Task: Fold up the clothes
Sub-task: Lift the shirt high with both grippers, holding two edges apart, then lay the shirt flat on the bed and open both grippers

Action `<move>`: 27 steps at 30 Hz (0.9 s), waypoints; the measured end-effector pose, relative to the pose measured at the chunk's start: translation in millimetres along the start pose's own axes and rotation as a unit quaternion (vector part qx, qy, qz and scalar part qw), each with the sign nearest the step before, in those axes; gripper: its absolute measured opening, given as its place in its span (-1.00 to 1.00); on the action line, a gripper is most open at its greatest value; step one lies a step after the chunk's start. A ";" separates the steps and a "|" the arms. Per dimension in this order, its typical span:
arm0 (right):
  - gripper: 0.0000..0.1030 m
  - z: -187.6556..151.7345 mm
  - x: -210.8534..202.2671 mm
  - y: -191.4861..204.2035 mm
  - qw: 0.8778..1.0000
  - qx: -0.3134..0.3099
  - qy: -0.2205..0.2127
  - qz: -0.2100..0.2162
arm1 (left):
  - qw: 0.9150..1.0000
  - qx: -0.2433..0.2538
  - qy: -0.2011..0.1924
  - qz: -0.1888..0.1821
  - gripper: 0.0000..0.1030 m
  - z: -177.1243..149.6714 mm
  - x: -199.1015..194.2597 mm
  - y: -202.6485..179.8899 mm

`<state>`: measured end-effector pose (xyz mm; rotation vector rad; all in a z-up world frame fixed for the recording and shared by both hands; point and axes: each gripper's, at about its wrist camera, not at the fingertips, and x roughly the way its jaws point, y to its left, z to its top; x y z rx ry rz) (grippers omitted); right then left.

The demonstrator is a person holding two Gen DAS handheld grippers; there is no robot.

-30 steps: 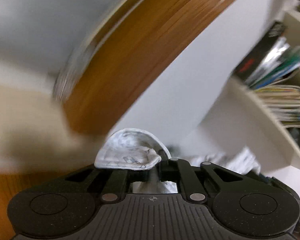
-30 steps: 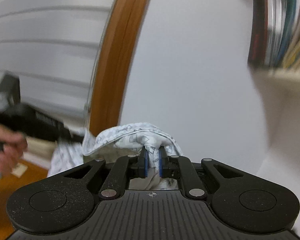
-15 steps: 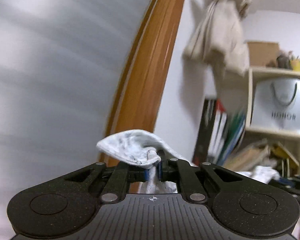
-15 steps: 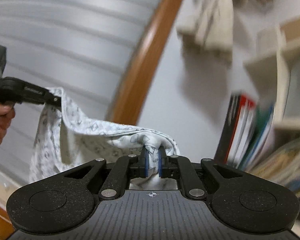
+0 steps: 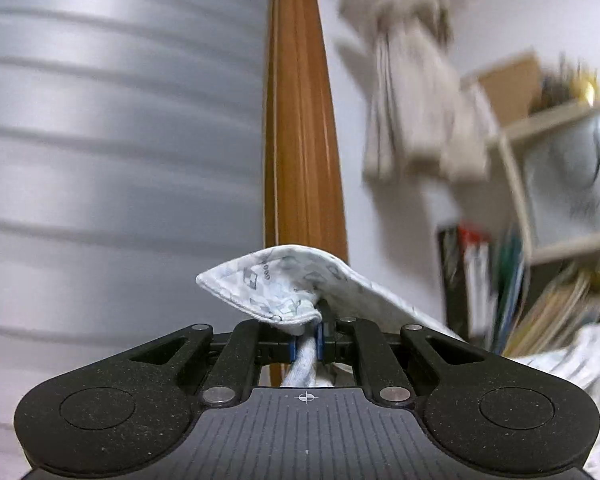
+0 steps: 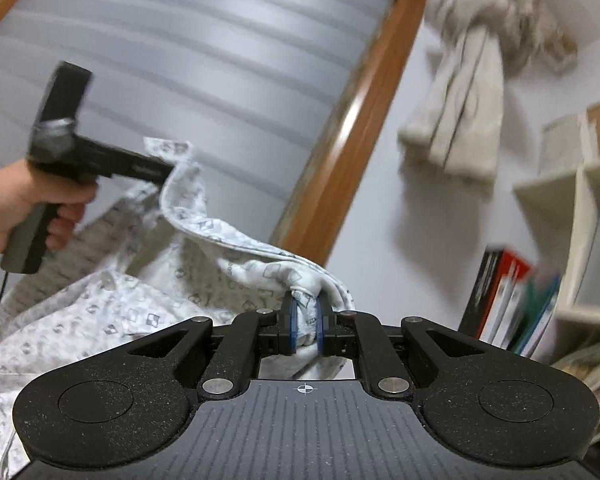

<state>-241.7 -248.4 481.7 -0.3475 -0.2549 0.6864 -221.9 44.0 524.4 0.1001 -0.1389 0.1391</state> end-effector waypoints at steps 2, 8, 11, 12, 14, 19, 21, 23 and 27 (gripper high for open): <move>-0.81 -37.0 17.9 -2.1 0.999 -0.002 0.034 0.000 | 0.999 0.011 0.033 -0.008 -0.82 -41.2 41.7 -17.0; -0.81 -186.6 78.7 -27.3 0.987 0.023 0.157 -0.010 | 0.985 0.025 0.159 -0.055 -0.82 -206.3 171.1 -97.2; -0.81 -282.9 106.4 -43.3 0.971 0.052 0.233 -0.018 | 0.968 0.019 0.229 -0.096 -0.82 -304.6 221.6 -148.2; -0.80 -314.3 113.8 -47.1 0.965 0.061 0.256 -0.022 | 0.962 0.019 0.249 -0.108 -0.81 -332.3 232.2 -164.0; -0.80 -369.2 125.8 -52.5 0.953 0.071 0.294 -0.037 | 0.949 0.018 0.287 -0.127 -0.81 -384.7 252.2 -193.9; -0.62 -469.2 140.8 -69.0 0.923 0.113 0.362 -0.066 | 0.917 0.038 0.364 -0.158 -0.63 -464.9 282.1 -244.6; -0.44 -486.4 139.9 -74.6 0.918 0.127 0.369 -0.075 | 0.910 0.050 0.374 -0.169 -0.53 -477.9 285.3 -250.7; -0.35 -487.6 141.6 -85.1 0.918 0.142 0.361 -0.080 | 0.907 0.056 0.380 -0.173 -0.29 -483.4 291.3 -252.4; -0.34 -482.4 127.4 -86.1 0.926 0.171 0.330 -0.066 | 0.904 0.059 0.385 -0.179 0.00 -480.0 288.6 -241.2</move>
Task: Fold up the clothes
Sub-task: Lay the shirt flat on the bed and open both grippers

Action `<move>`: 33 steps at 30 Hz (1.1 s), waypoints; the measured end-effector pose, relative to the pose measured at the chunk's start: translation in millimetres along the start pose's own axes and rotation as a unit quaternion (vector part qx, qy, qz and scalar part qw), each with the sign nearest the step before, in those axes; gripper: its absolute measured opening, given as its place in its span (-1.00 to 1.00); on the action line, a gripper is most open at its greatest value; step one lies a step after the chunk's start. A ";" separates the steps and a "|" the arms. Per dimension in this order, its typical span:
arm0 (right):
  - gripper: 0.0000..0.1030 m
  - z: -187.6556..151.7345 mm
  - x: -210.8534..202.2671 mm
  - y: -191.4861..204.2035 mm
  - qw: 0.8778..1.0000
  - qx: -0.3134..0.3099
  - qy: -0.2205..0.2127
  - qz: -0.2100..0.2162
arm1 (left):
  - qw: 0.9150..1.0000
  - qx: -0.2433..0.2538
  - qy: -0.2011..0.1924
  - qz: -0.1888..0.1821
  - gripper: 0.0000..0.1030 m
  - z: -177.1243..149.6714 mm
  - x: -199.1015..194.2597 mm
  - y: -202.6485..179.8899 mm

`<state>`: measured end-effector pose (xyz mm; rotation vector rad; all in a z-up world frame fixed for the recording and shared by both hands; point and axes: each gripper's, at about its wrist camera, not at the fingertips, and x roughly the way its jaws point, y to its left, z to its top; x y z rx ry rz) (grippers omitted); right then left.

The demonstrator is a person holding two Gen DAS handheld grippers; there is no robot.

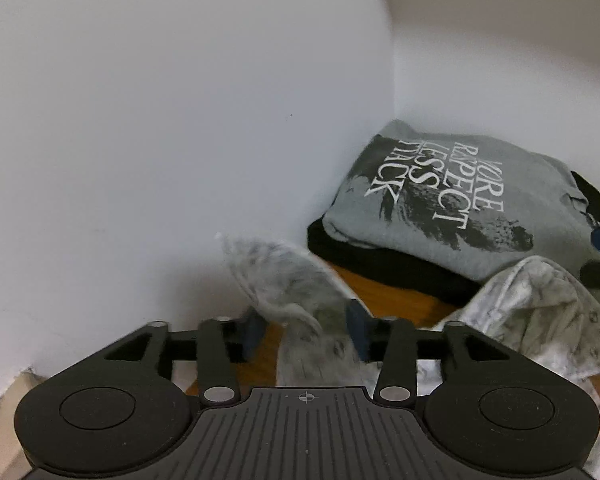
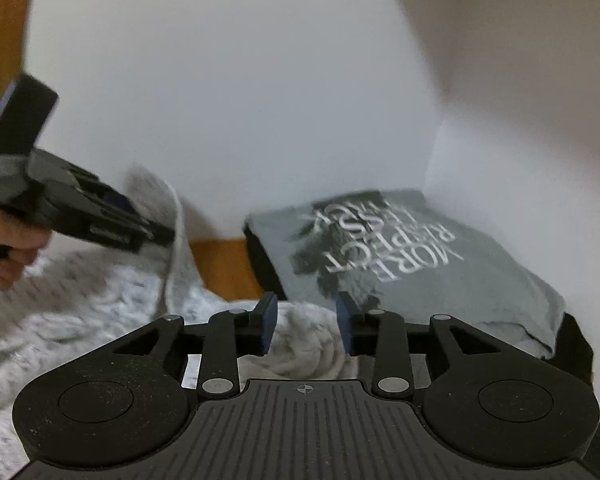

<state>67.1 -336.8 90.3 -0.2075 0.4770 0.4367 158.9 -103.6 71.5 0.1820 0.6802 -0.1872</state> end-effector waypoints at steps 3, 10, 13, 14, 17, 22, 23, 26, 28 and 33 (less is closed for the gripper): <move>-0.34 -14.2 -13.2 7.7 0.999 0.002 0.004 0.044 | 1.000 0.003 -0.006 -0.003 0.12 -5.9 -20.3 4.7; -0.34 -64.1 -50.1 10.8 0.998 -0.010 0.028 0.051 | 0.997 0.001 -0.025 -0.077 0.18 -63.4 -104.1 8.4; -0.34 -84.5 -71.7 5.4 0.998 -0.008 0.038 0.041 | 0.993 0.000 -0.025 -0.114 0.32 -100.6 -128.9 1.0; -0.34 -89.0 -76.8 4.3 0.999 -0.003 0.039 0.037 | 0.992 0.005 -0.025 -0.121 0.32 -109.9 -135.0 -1.7; -0.34 -103.6 -102.0 5.8 0.999 0.012 0.042 0.033 | 0.989 0.005 -0.034 -0.146 0.34 -137.0 -159.1 -4.5; -0.33 -126.0 -146.3 28.3 0.998 0.018 0.058 0.032 | 0.983 -0.018 -0.056 -0.174 0.37 -167.8 -183.3 -3.8; -0.33 -131.7 -153.5 32.7 0.997 0.024 0.063 0.035 | 0.982 -0.023 -0.063 -0.178 0.40 -173.1 -189.2 -2.0; -0.29 -149.6 -172.4 48.8 0.996 0.040 0.075 0.041 | 0.978 -0.044 -0.070 -0.192 0.40 -186.9 -200.0 4.6; -0.24 -163.7 -179.5 60.5 0.995 0.043 0.081 0.046 | 0.978 -0.050 -0.069 -0.193 0.40 -193.3 -201.5 6.1; -0.20 -193.1 -180.3 83.6 0.992 0.053 0.094 0.065 | 0.980 -0.036 -0.064 -0.185 0.42 -202.9 -199.8 2.5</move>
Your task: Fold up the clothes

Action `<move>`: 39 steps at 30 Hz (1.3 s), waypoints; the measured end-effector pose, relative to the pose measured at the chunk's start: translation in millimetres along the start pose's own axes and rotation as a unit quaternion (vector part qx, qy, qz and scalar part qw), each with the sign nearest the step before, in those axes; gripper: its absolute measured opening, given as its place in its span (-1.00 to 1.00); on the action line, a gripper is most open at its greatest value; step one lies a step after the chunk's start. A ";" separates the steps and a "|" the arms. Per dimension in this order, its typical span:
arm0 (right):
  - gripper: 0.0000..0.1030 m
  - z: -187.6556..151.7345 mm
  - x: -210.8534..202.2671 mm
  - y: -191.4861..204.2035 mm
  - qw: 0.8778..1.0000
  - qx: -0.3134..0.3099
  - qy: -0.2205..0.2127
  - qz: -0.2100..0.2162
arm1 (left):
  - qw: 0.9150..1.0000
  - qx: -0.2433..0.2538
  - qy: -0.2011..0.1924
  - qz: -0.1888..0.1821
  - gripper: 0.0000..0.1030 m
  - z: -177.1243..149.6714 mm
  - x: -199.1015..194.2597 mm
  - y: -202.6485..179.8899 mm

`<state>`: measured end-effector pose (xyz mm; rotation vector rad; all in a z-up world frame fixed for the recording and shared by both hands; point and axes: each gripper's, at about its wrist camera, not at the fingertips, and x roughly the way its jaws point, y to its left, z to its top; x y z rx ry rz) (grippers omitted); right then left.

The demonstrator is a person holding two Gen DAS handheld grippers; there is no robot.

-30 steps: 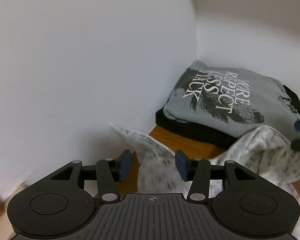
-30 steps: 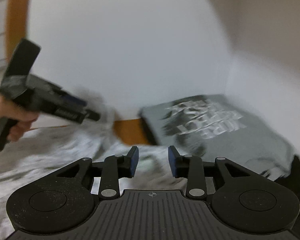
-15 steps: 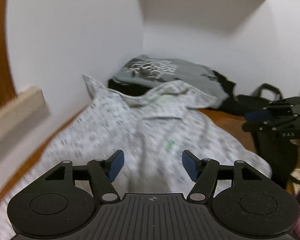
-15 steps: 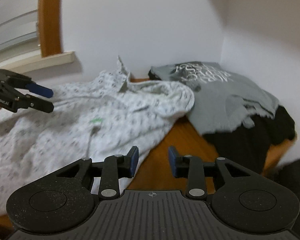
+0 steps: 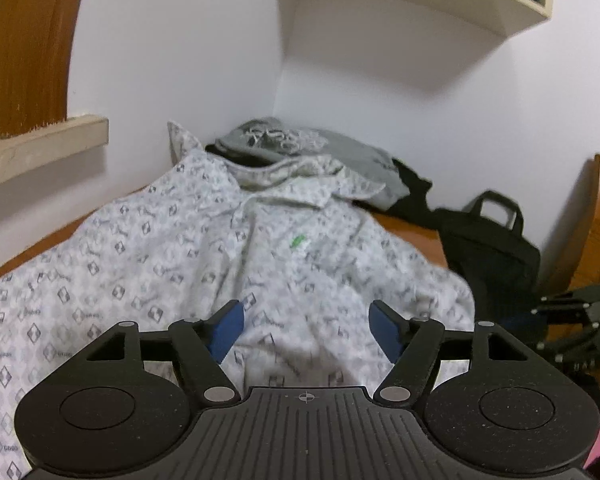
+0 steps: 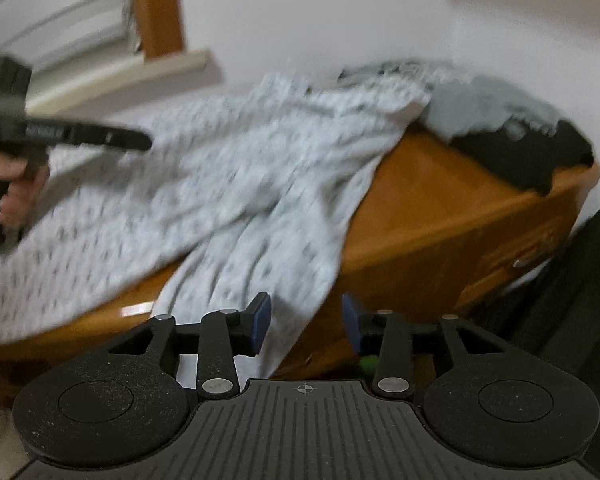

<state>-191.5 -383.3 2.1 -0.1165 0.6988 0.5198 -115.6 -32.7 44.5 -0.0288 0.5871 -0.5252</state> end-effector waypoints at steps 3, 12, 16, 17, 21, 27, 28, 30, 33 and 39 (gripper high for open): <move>-0.14 -7.5 7.3 8.3 1.000 -0.002 0.006 0.012 | 1.000 0.004 0.004 0.010 0.42 -6.1 4.3 1.5; -0.14 -41.7 45.1 9.3 0.996 0.040 0.047 0.068 | 1.000 0.000 0.011 0.010 0.43 -12.4 9.1 7.5; -0.87 -45.2 50.0 2.2 0.989 0.076 0.034 0.120 | 1.000 0.008 0.008 -0.005 0.44 -13.0 8.7 7.6; -0.88 -43.6 47.3 2.2 0.990 0.074 0.032 0.120 | 1.000 0.008 0.008 -0.005 0.44 -12.9 8.6 7.9; -0.93 -34.5 19.0 4.7 0.997 0.025 0.025 0.072 | 1.000 0.006 0.007 -0.007 0.44 -12.4 7.9 8.8; -0.94 -2.9 -64.3 -25.3 0.995 -0.054 -0.001 -0.086 | 1.000 -0.004 -0.003 -0.008 0.44 -7.9 2.1 12.6; -0.94 4.4 -80.1 -29.7 0.990 -0.072 -0.007 -0.122 | 1.000 -0.005 -0.004 -0.009 0.44 -7.2 1.3 13.3; -0.94 18.7 -109.8 -35.3 0.975 -0.106 -0.024 -0.194 | 1.000 -0.007 -0.004 -0.011 0.45 -6.1 1.1 14.7; -0.93 31.2 -140.8 -35.9 0.952 -0.149 -0.028 -0.265 | 1.000 -0.004 -0.002 -0.010 0.50 -6.0 2.3 15.3; -0.29 20.7 -122.8 -46.3 0.978 -0.103 0.064 -0.167 | 1.000 -0.001 0.007 -0.008 0.50 -8.5 5.7 15.9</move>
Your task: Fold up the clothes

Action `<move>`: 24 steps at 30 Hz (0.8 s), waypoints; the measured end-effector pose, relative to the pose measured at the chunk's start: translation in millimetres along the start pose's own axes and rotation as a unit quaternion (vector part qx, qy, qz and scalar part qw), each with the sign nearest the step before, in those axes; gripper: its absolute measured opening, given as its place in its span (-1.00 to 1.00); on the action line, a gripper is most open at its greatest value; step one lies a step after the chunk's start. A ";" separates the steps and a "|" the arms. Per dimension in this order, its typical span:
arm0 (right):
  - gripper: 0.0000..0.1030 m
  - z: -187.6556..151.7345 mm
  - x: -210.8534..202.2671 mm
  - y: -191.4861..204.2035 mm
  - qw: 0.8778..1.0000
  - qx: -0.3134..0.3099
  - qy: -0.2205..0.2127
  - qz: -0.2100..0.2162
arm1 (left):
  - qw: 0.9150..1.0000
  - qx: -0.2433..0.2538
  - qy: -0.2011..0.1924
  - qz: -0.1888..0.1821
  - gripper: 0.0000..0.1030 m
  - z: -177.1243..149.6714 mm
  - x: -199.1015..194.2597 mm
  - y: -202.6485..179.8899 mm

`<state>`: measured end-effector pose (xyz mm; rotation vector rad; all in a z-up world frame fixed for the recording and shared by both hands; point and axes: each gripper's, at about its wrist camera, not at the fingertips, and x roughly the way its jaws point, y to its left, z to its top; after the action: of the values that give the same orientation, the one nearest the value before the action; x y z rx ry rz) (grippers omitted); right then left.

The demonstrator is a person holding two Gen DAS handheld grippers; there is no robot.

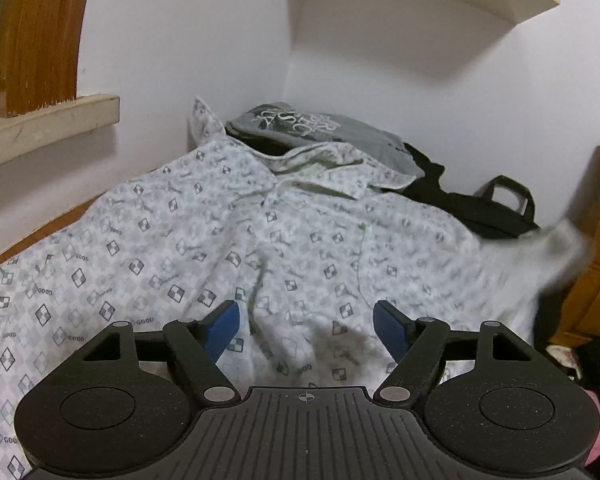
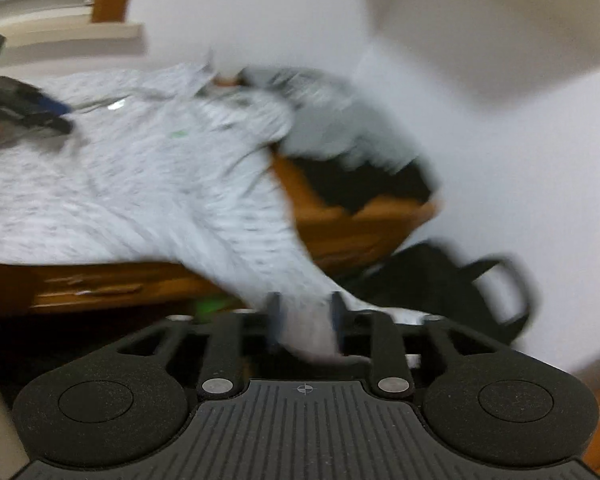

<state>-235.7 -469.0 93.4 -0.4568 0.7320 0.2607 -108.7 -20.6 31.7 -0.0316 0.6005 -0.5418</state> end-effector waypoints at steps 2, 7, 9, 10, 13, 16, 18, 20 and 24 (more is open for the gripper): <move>-0.28 5.4 10.7 4.3 1.000 0.008 0.002 0.022 | 1.000 0.002 0.002 0.000 0.50 0.0 0.8 -0.2; -0.28 42.9 63.4 18.7 0.998 0.011 -0.038 0.048 | 1.000 0.002 0.004 0.001 0.50 -0.2 1.9 0.5; -0.27 58.5 93.7 25.6 0.996 0.016 -0.057 0.064 | 1.000 0.001 0.003 0.000 0.51 0.0 1.0 0.7; -0.24 66.7 109.3 32.1 0.995 0.021 -0.064 0.077 | 1.000 -0.001 0.002 0.001 0.51 0.6 0.2 1.1; -0.22 89.8 154.2 51.6 0.989 0.044 -0.083 0.116 | 1.000 -0.007 0.000 -0.002 0.51 4.5 -6.7 3.5; -0.18 108.9 186.2 71.2 0.980 0.065 -0.100 0.159 | 1.000 -0.011 -0.010 0.009 0.51 9.2 -26.3 11.0; -0.12 121.3 204.6 87.1 0.975 0.059 -0.108 0.183 | 0.999 -0.018 -0.020 0.026 0.56 10.2 -43.8 19.1; -0.12 131.8 215.5 100.4 0.972 0.042 -0.113 0.202 | 0.998 -0.026 -0.023 0.046 0.56 6.8 -64.8 30.6; -0.08 154.5 230.0 116.0 0.964 0.006 -0.119 0.237 | 0.993 -0.047 -0.016 0.103 0.58 -6.2 -102.2 52.4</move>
<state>-25.2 -276.7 -0.8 -0.2255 0.5976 0.7485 -157.7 75.7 71.1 -0.0676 0.5900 -0.3126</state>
